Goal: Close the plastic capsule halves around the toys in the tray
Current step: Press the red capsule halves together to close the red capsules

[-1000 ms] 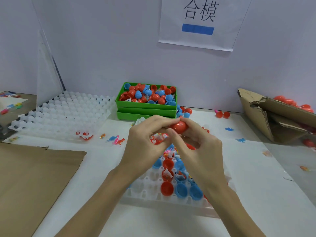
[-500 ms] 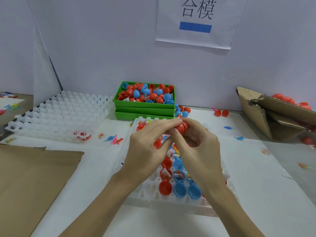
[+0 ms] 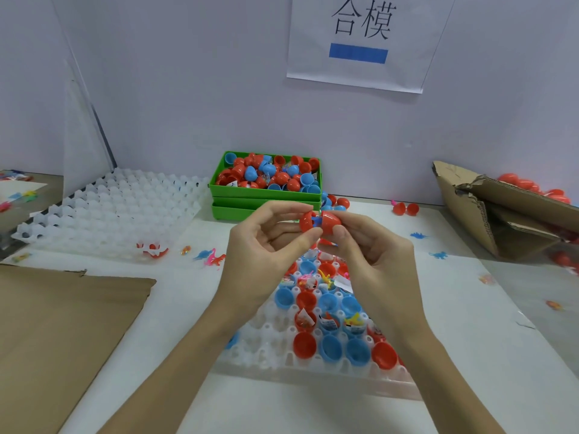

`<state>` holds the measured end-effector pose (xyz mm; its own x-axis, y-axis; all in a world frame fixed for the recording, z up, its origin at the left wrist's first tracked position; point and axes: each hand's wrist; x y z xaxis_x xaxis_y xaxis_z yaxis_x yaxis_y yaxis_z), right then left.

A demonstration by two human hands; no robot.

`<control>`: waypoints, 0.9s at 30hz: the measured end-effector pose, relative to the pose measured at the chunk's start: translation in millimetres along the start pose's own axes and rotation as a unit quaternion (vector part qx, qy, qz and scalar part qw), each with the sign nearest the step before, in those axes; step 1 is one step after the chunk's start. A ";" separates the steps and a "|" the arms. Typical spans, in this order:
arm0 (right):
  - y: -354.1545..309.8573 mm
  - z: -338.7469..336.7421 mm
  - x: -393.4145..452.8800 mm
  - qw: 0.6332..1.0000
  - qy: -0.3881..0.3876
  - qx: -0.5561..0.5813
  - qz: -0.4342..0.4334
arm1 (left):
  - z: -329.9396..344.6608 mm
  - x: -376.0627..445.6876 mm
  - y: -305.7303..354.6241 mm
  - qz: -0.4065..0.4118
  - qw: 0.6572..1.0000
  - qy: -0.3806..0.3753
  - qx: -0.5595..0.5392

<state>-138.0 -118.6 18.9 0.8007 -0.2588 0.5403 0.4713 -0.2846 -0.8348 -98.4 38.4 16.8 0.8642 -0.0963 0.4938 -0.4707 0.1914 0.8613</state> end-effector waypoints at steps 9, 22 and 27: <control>-6.5 -3.3 -1.4 0.999 -0.006 -0.025 -0.028 | -3.4 0.8 -1.6 0.000 1.000 -0.021 -0.004; -9.8 -4.9 -1.6 0.993 -0.023 -0.075 -0.090 | -5.4 0.3 1.9 0.030 0.999 -0.025 0.000; -5.9 -6.1 -1.9 0.996 -0.036 -0.037 -0.073 | -5.3 0.8 1.4 0.047 0.998 -0.023 0.020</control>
<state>-144.6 -122.1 23.4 0.7510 -0.1440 0.6444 0.5581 -0.3831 -0.7360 -97.4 43.8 17.8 0.8074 -0.1255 0.5765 -0.5563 0.1633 0.8148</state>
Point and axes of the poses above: each hand's wrist, its own x-axis towards the middle knuckle, its own z-axis out of the palm, y = z × x, and after that the axes turned 3 degrees about y, right-handed
